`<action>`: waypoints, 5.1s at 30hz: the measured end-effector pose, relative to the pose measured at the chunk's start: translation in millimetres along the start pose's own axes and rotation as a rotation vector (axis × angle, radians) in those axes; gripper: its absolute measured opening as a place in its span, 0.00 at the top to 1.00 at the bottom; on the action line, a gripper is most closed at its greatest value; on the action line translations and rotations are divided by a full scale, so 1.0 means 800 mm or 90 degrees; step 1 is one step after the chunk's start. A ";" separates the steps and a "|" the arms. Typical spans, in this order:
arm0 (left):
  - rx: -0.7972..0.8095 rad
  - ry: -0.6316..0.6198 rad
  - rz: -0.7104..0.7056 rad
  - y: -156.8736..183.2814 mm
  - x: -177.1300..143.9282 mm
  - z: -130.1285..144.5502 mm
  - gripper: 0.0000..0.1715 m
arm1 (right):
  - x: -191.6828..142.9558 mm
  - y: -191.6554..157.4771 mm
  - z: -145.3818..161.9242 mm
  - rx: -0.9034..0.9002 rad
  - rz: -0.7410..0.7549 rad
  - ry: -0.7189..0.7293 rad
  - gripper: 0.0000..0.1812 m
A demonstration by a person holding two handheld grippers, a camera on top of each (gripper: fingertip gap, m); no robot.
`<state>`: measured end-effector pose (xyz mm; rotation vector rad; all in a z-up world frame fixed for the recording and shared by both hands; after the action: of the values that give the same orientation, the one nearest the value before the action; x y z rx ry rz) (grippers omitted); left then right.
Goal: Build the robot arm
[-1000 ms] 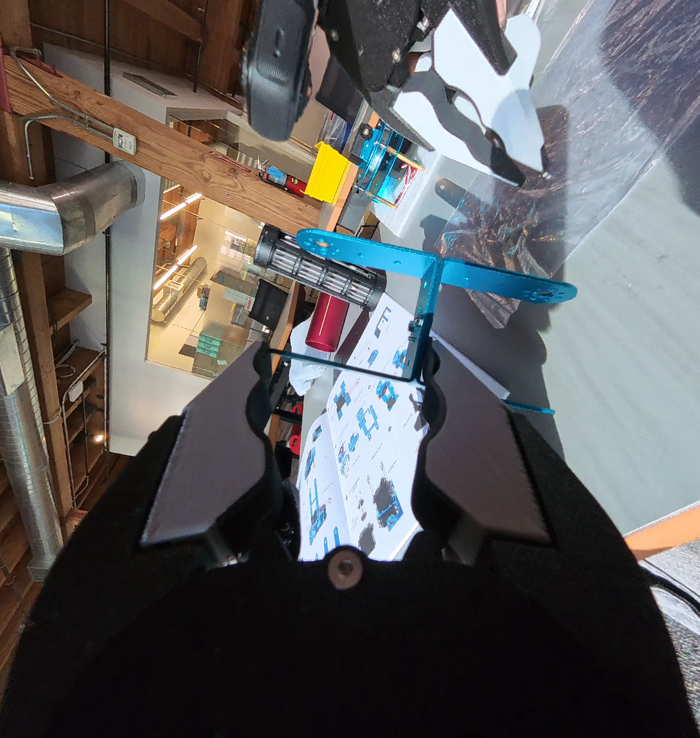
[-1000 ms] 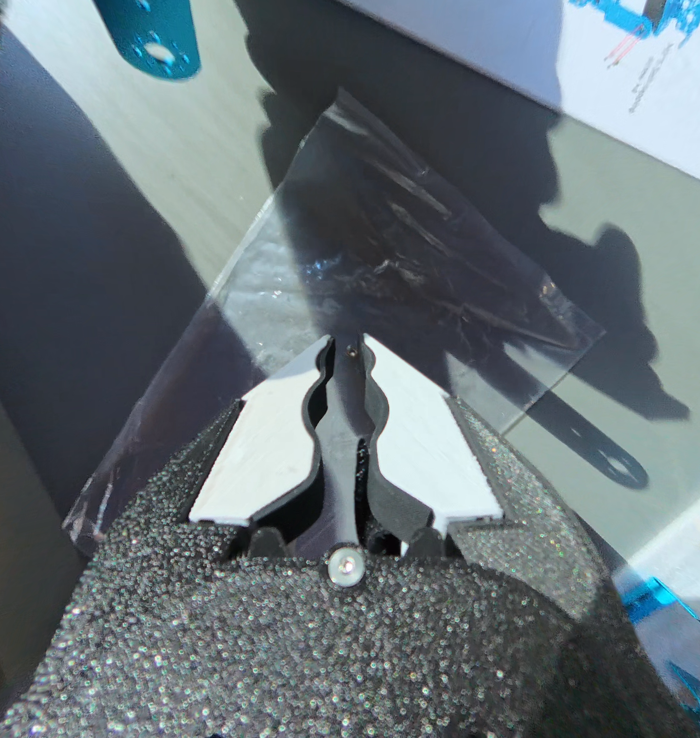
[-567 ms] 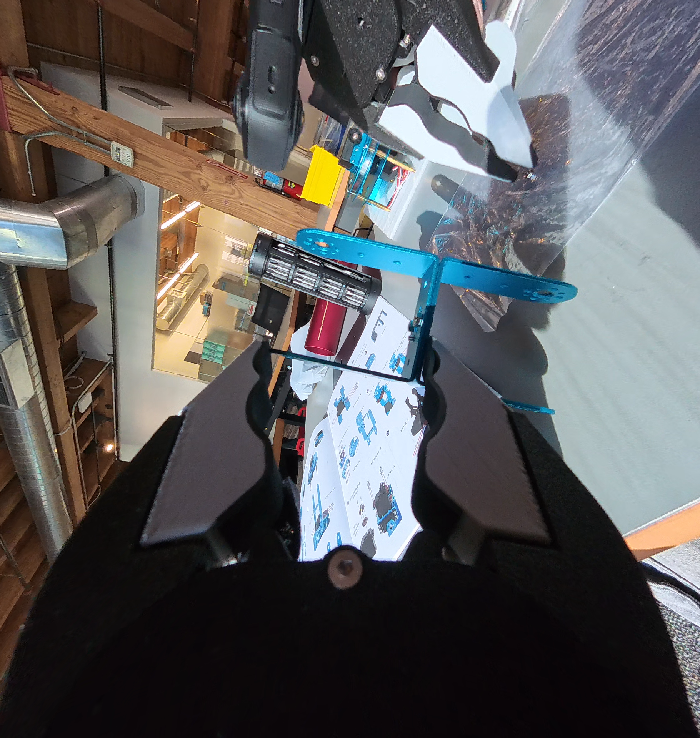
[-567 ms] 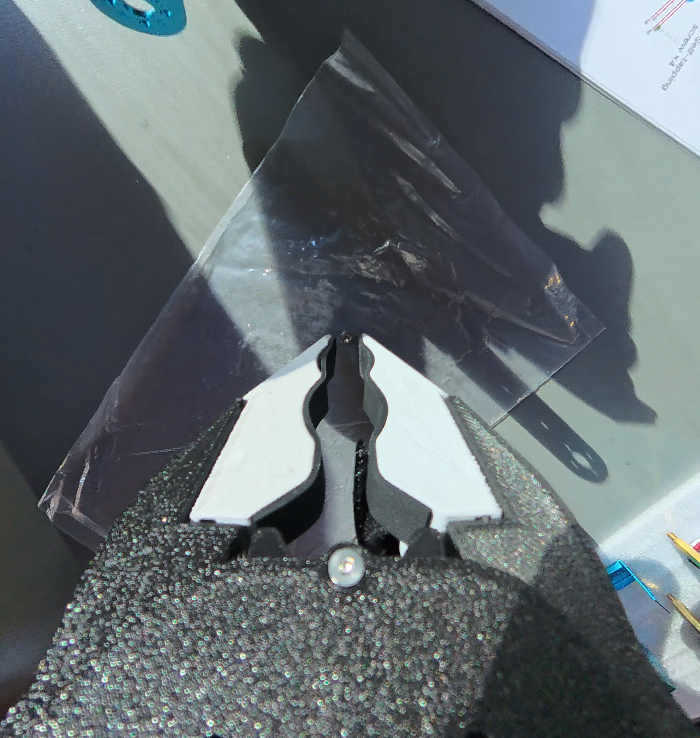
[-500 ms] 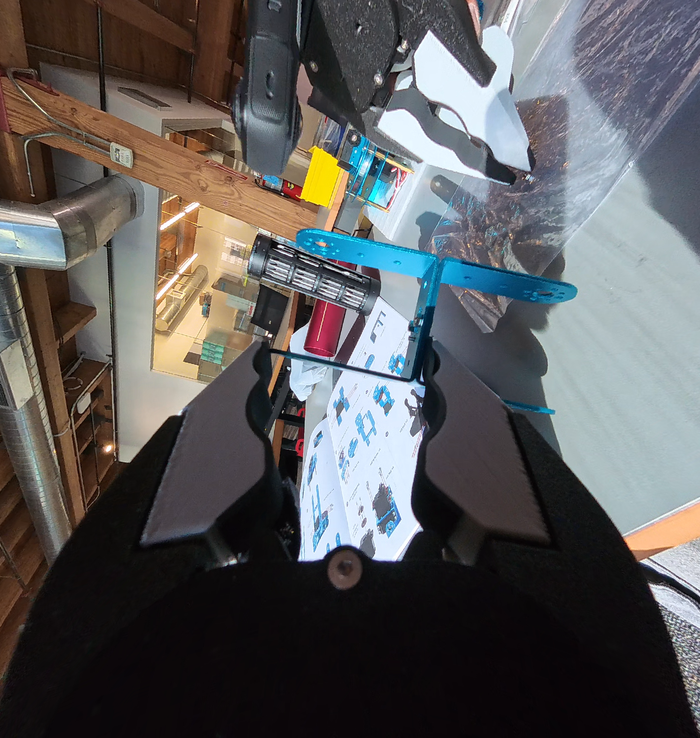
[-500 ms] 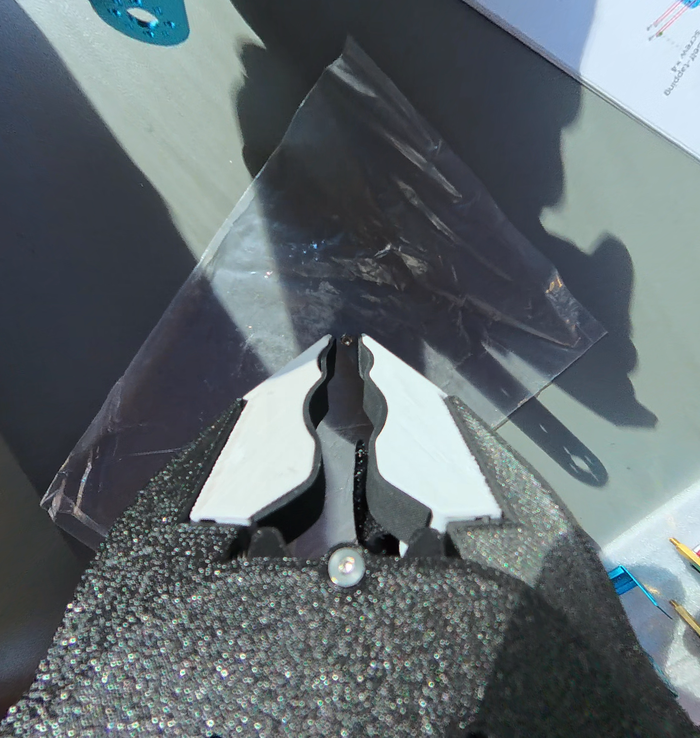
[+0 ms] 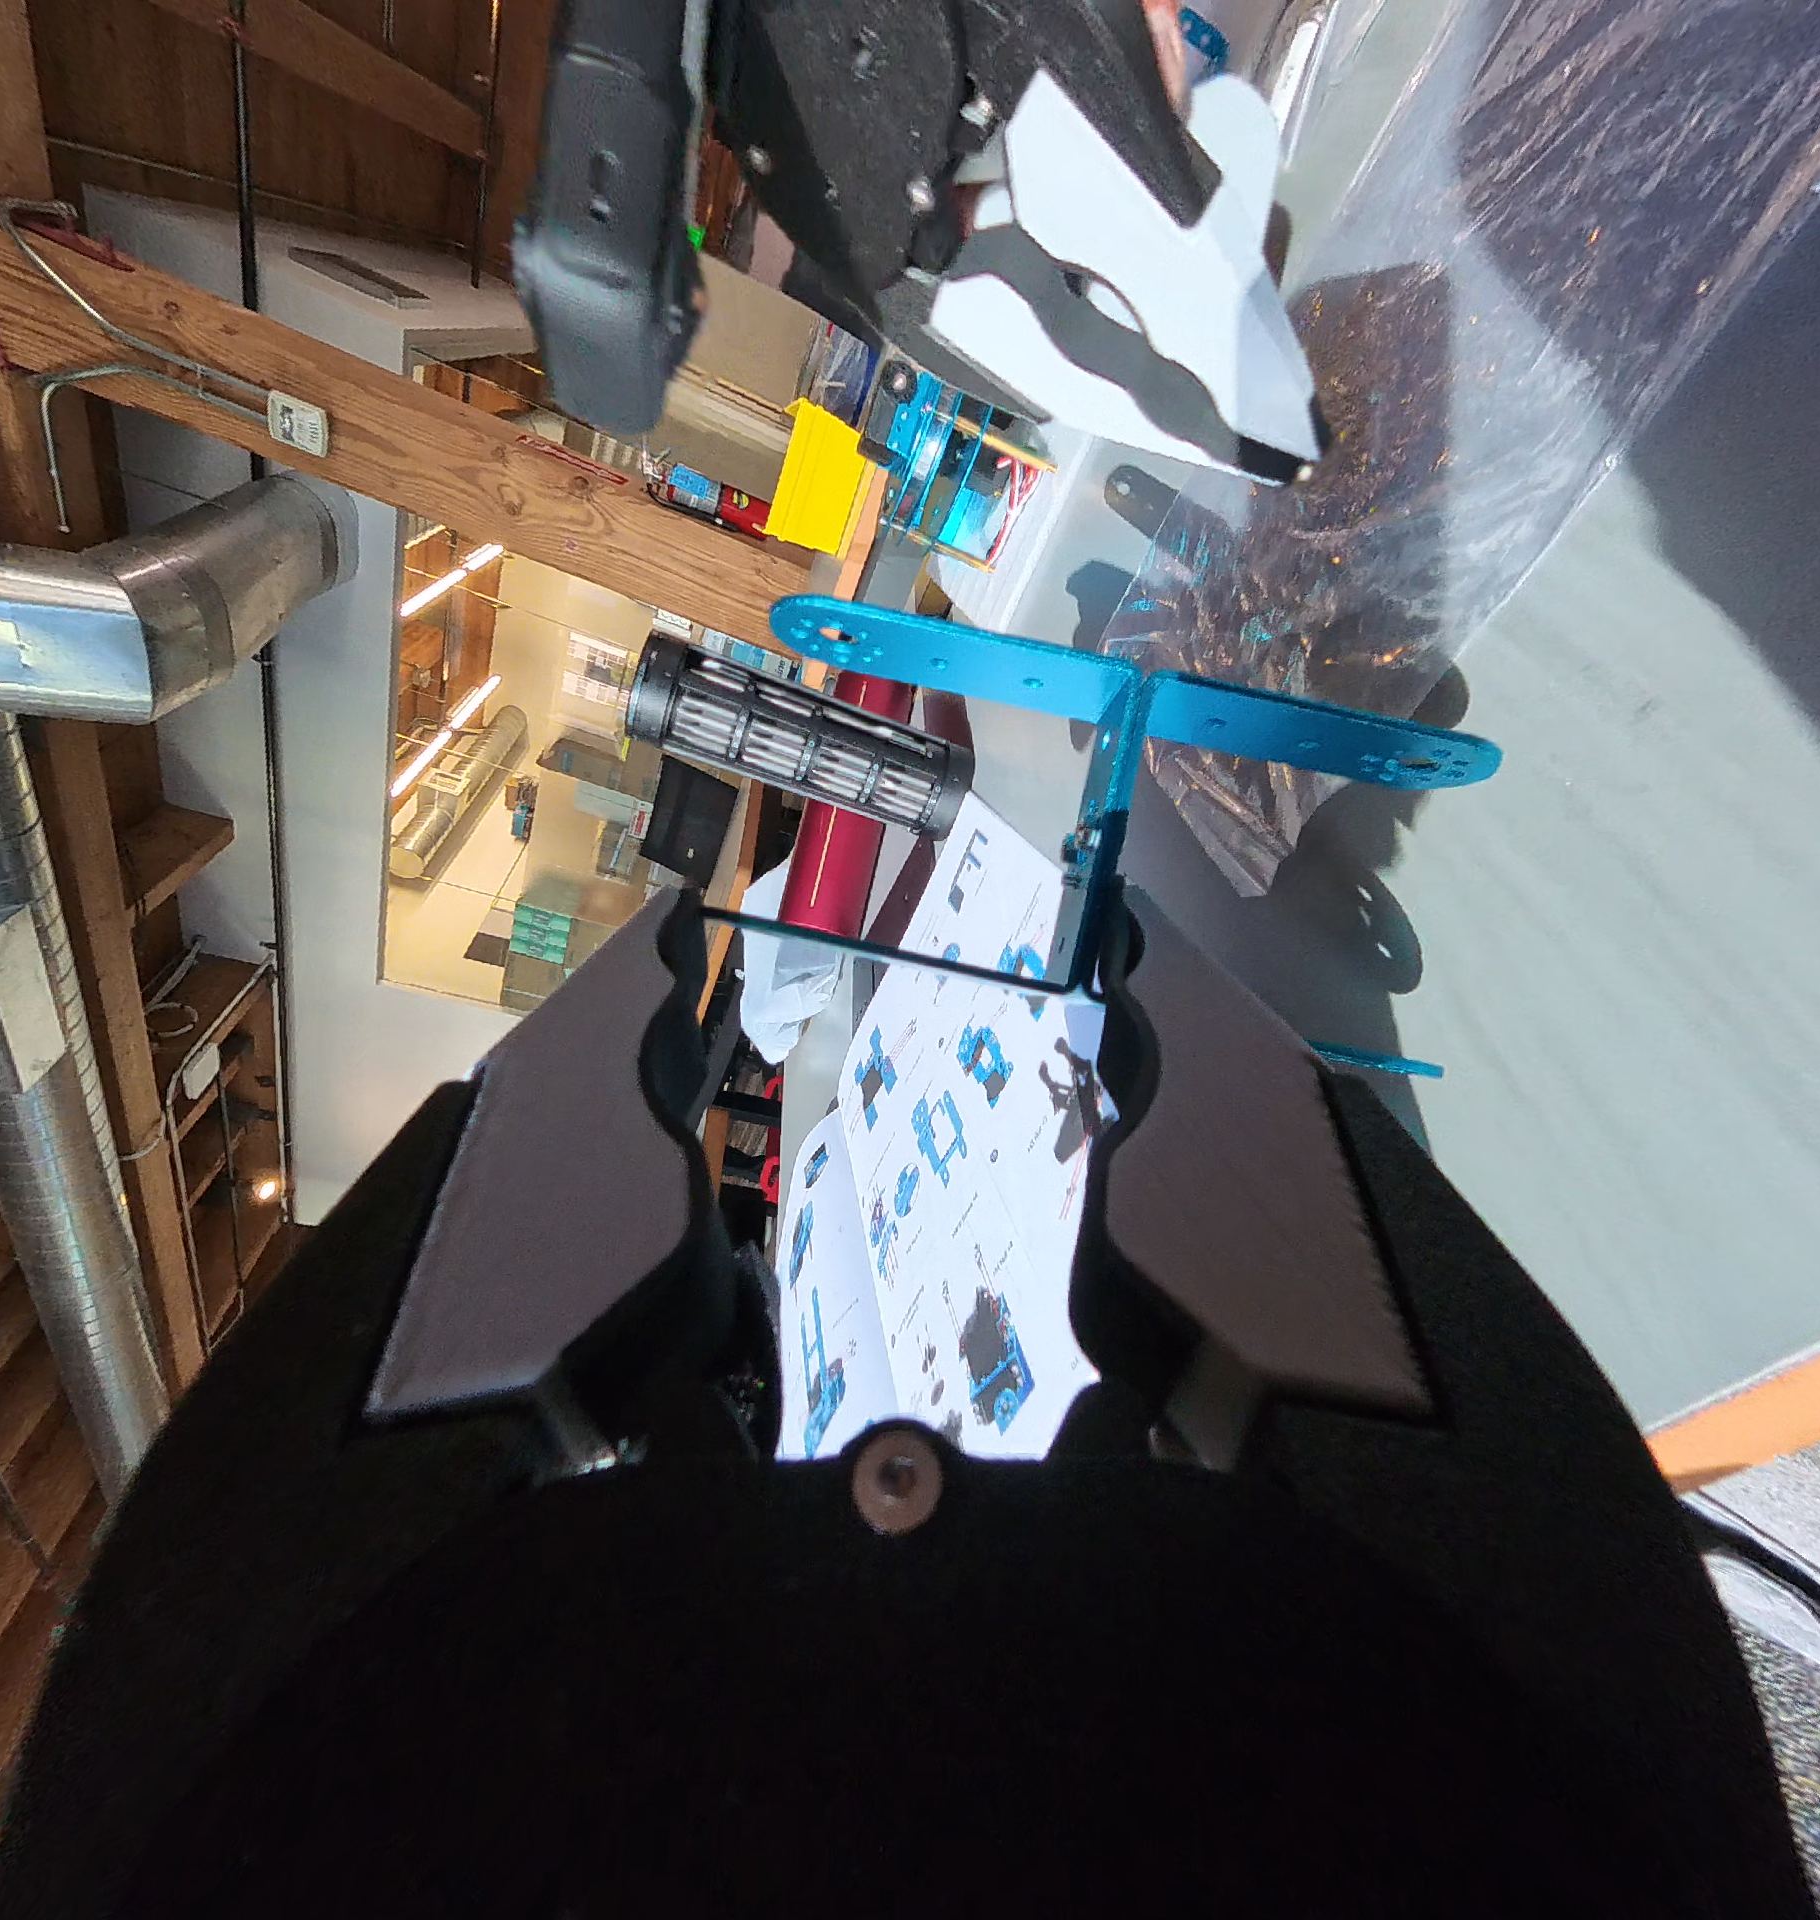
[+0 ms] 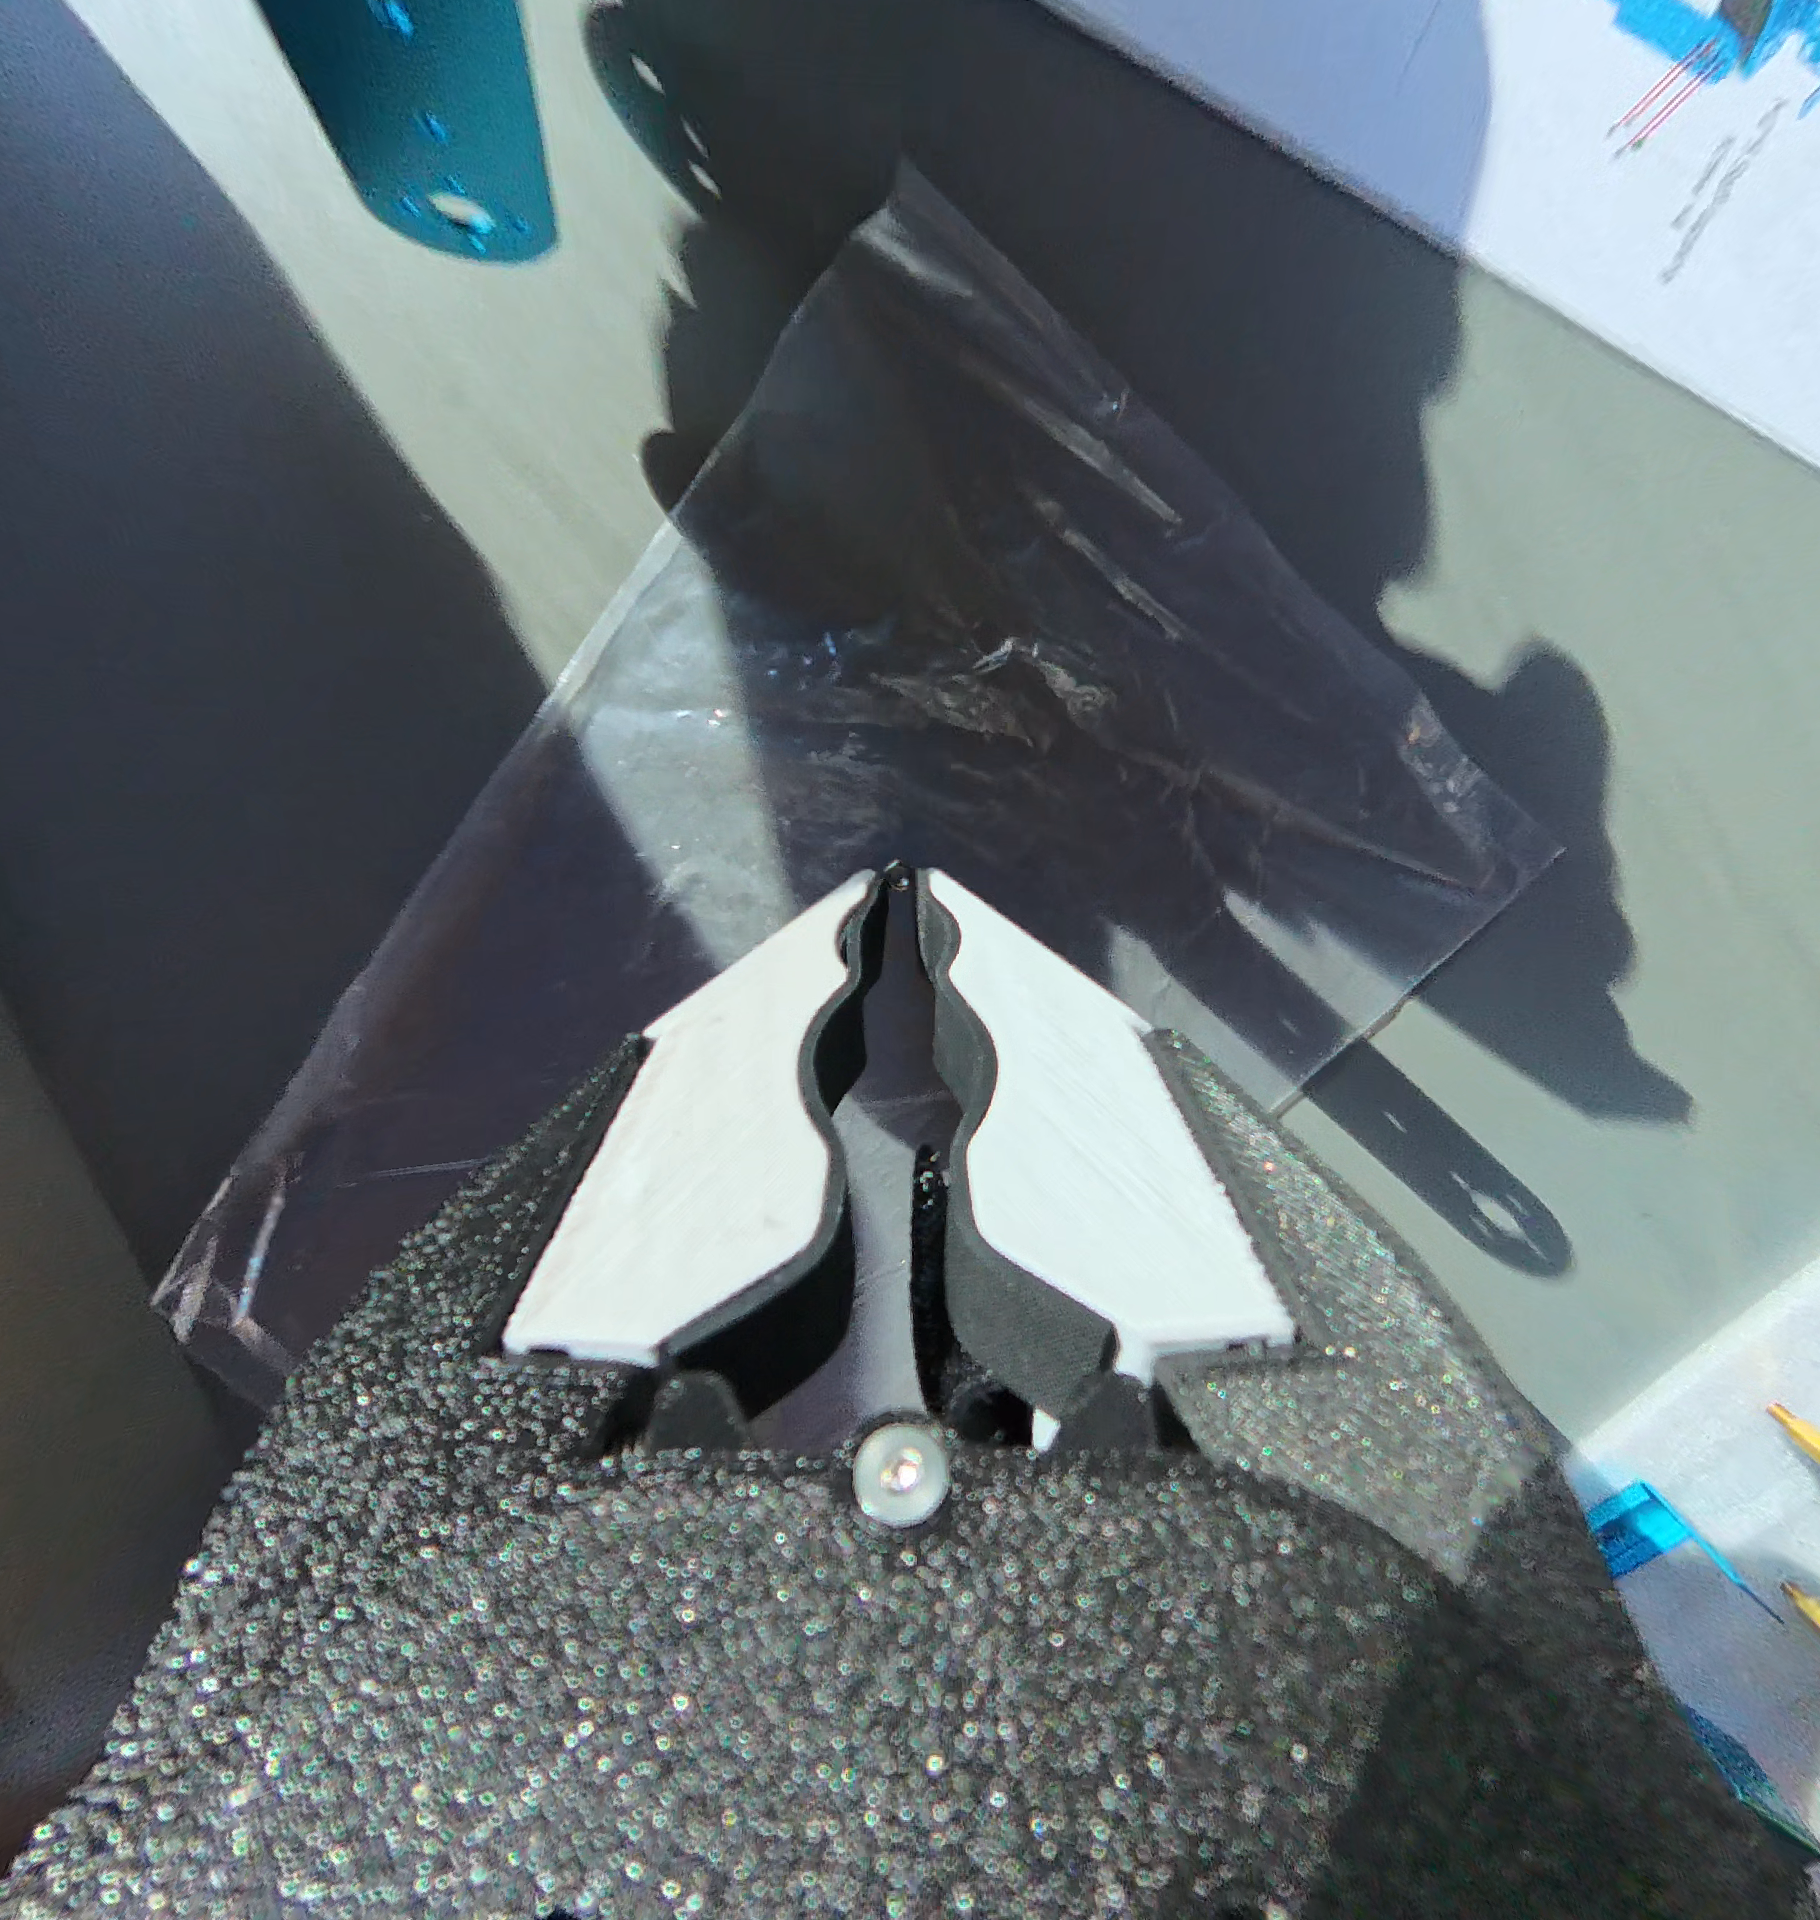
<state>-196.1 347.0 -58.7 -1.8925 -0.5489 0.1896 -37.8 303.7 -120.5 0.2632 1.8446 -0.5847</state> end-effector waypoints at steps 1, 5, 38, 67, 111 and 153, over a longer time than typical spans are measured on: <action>0.006 0.004 -0.002 0.000 0.002 -0.002 0.56 | -0.008 -0.005 -0.005 -0.004 0.000 0.010 0.98; 0.021 0.018 -0.003 -0.002 0.021 -0.016 0.56 | -0.058 -0.035 -0.043 -0.053 0.016 0.057 0.98; 0.055 -0.065 -0.079 -0.069 0.054 0.054 0.56 | 0.038 -0.058 -0.029 0.010 0.034 0.012 0.92; 0.059 0.028 -0.017 0.002 0.062 -0.009 0.56 | -0.084 -0.106 -0.099 -0.080 0.077 0.097 1.00; -0.044 0.002 -0.037 -0.106 -0.130 0.101 0.56 | 0.249 -0.355 -0.042 0.402 0.213 0.300 0.87; 0.072 -0.238 0.083 0.390 -0.339 0.555 0.56 | 0.644 0.286 0.635 1.121 0.346 0.470 0.74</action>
<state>-516.6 505.1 -549.3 -1.7918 -0.6498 0.6561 303.7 184.6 -787.4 2.2528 1.2043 -1.7008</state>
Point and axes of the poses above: each gripper's, where its closed fingertips meet, x out along the fingers, z out of its underside, y = z × x across the jaws, the point moved 3 cm from there along -x, back along the fingers, and after that the axes turned 15 degrees about -z, right-handed, at the moved point
